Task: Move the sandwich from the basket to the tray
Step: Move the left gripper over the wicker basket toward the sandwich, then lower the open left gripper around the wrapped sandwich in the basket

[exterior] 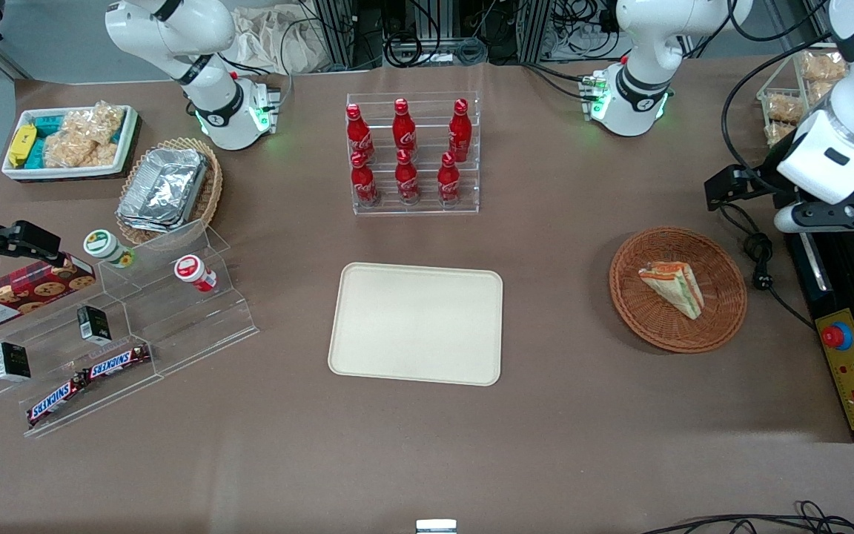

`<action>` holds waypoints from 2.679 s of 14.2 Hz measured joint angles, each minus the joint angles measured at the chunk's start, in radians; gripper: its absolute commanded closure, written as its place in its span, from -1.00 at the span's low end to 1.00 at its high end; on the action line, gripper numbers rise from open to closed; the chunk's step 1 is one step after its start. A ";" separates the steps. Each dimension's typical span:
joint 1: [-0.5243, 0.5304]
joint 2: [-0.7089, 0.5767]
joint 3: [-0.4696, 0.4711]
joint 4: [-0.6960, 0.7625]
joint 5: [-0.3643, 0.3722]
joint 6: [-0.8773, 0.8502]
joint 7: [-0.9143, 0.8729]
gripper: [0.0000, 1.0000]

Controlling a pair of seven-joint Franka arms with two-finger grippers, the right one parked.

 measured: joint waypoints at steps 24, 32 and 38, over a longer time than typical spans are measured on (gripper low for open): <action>0.037 -0.002 0.012 -0.376 -0.013 0.346 -0.410 -0.99; 0.069 0.002 0.012 -0.570 -0.013 0.552 -0.507 -0.99; 0.084 0.059 0.012 -0.673 -0.013 0.729 -0.578 -0.99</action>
